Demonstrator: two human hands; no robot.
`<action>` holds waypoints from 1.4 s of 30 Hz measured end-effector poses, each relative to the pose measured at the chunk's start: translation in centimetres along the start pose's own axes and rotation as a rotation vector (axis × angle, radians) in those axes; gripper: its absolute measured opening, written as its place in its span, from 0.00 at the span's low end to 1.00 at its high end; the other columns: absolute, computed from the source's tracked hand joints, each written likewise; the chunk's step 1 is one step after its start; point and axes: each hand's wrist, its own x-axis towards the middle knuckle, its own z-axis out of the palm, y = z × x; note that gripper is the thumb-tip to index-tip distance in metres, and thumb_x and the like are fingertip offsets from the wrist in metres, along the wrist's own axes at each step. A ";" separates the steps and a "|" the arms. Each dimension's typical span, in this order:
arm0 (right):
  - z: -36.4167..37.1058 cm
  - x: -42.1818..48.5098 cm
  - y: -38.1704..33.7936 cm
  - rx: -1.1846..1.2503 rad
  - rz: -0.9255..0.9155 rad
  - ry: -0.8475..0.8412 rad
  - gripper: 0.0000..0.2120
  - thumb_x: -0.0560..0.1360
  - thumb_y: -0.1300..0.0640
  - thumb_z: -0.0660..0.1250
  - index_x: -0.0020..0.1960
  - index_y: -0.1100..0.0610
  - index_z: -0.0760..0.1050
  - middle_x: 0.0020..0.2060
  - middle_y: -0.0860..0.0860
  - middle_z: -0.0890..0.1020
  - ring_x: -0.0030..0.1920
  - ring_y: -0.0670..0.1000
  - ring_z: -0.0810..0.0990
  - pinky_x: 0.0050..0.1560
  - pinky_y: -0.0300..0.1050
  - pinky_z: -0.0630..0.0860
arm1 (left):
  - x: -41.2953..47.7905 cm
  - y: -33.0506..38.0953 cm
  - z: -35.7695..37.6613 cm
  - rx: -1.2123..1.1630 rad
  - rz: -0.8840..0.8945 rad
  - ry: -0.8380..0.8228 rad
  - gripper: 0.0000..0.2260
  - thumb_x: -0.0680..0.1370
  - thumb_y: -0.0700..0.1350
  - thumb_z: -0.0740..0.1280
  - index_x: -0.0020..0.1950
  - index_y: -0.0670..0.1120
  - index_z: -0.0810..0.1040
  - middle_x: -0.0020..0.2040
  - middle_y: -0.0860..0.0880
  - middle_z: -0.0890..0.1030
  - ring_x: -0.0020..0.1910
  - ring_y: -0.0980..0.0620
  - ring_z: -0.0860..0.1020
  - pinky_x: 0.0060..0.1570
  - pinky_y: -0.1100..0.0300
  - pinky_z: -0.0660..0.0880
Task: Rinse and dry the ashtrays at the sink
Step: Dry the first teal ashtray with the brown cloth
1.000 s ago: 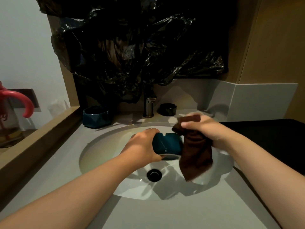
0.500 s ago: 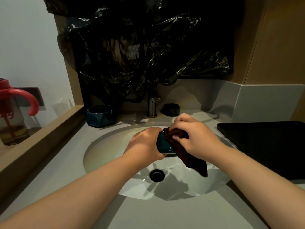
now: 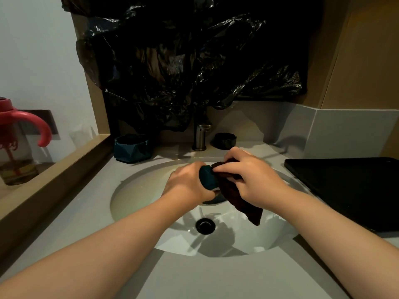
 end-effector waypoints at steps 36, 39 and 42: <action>1.2 -0.2 0.8 -0.064 -0.151 0.096 0.18 0.67 0.68 0.72 0.56 0.58 0.81 0.53 0.54 0.80 0.54 0.56 0.75 0.51 0.47 0.75 | 0.5 -0.7 0.3 -0.371 -0.266 -0.117 0.14 0.66 0.54 0.76 0.46 0.52 0.77 0.42 0.50 0.82 0.42 0.51 0.81 0.42 0.55 0.82; 0.8 -0.3 1.7 -0.036 -0.051 0.132 0.18 0.70 0.68 0.70 0.58 0.57 0.80 0.56 0.52 0.78 0.57 0.54 0.73 0.55 0.48 0.75 | 0.5 -0.9 0.2 -0.446 -0.283 -0.133 0.13 0.67 0.52 0.77 0.45 0.51 0.77 0.43 0.49 0.83 0.44 0.49 0.82 0.45 0.51 0.83; 1.1 -0.2 1.4 -0.067 -0.122 0.133 0.17 0.67 0.68 0.72 0.55 0.58 0.81 0.54 0.53 0.80 0.54 0.56 0.75 0.51 0.49 0.77 | 0.5 -0.8 0.3 -0.453 -0.277 -0.136 0.13 0.67 0.52 0.76 0.45 0.51 0.77 0.42 0.49 0.83 0.44 0.50 0.82 0.43 0.53 0.83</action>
